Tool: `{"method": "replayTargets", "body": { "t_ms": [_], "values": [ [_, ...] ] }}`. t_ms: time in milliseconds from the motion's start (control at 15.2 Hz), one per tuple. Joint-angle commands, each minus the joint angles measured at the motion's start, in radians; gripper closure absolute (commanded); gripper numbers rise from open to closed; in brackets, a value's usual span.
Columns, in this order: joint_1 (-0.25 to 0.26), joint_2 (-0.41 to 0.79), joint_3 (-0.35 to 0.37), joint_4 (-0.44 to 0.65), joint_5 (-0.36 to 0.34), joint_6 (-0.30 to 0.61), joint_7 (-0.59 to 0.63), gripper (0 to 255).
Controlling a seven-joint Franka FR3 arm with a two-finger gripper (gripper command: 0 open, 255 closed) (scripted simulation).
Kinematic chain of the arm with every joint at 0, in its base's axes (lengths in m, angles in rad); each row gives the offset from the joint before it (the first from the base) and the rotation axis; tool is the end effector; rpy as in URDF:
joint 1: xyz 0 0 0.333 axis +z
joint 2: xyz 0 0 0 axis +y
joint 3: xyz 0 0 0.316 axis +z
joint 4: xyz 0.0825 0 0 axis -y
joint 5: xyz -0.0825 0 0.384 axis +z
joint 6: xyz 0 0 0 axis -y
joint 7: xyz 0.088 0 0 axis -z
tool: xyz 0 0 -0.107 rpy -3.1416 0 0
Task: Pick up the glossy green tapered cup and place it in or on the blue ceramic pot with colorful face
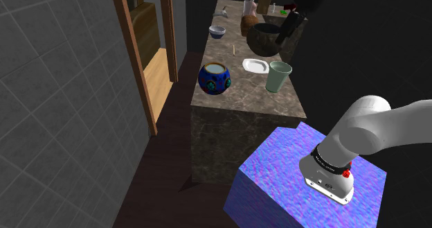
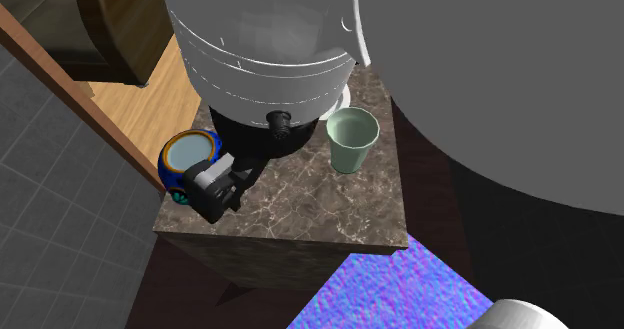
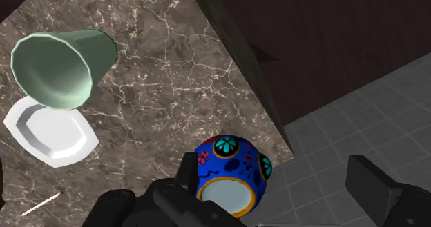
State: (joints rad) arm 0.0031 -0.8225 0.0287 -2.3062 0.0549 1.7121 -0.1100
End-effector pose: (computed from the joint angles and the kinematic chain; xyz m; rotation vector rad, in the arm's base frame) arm 0.3096 0.0186 0.6397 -3.0902 -0.2066 -0.3568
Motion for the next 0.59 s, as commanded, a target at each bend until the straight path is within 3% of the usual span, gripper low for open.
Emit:
{"method": "replayTargets", "body": {
  "t_ms": [0, 528],
  "values": [
    [0.000, 0.000, 0.000, 0.000, 0.000, 0.000, 0.000, 0],
    [-0.025, 0.106, -0.193, -0.039, -0.054, 0.071, -0.221, 0]
  ]
}}
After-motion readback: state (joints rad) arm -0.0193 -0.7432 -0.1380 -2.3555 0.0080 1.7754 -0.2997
